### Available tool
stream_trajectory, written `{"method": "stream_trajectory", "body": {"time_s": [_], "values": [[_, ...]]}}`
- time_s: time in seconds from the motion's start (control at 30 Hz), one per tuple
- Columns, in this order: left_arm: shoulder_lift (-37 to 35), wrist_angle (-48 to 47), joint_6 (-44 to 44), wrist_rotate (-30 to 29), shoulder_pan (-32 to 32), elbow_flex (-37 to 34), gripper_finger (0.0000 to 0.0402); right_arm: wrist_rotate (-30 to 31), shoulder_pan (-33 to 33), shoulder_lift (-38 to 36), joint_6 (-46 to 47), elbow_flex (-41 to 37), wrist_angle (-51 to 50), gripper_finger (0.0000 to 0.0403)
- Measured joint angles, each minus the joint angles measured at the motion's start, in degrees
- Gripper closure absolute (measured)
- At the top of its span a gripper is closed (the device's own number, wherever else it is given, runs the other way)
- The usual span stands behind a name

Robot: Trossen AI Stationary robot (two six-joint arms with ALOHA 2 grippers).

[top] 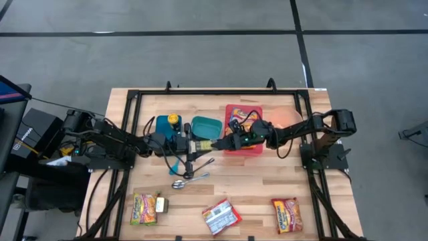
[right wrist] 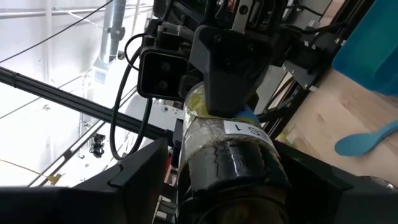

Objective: Pick & Place Food Item
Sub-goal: Put the green seasoning bottle into the blue bin

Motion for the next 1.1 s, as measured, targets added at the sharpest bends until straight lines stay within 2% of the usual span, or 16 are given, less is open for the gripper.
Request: {"method": "stream_trajectory", "body": {"time_s": [0.33,0.43,0.63,0.83,1.1], "values": [[0.0,0.19,0.04,-0.02,-0.02,0.0,0.0222,0.98,0.0,0.0,-0.28,0.02,-0.67,0.0206],[0.0,0.19,0.02,-0.04,-0.02,0.0,0.0222,1.08,0.0,0.0,-0.31,0.02,-0.69,0.0203],[0.0,-0.2,-0.11,-0.01,0.0,0.0,0.0212,1.46,-0.02,0.0,-1.33,0.02,-1.03,0.0162],[0.0,-0.12,-0.12,0.03,0.0,0.0,0.0181,1.57,-0.02,0.0,-1.86,0.04,-1.11,0.0211],[0.0,-0.79,-0.59,0.07,0.0,0.0,0.0152,1.6,-0.04,0.0,-1.97,0.07,-1.01,0.021]]}}
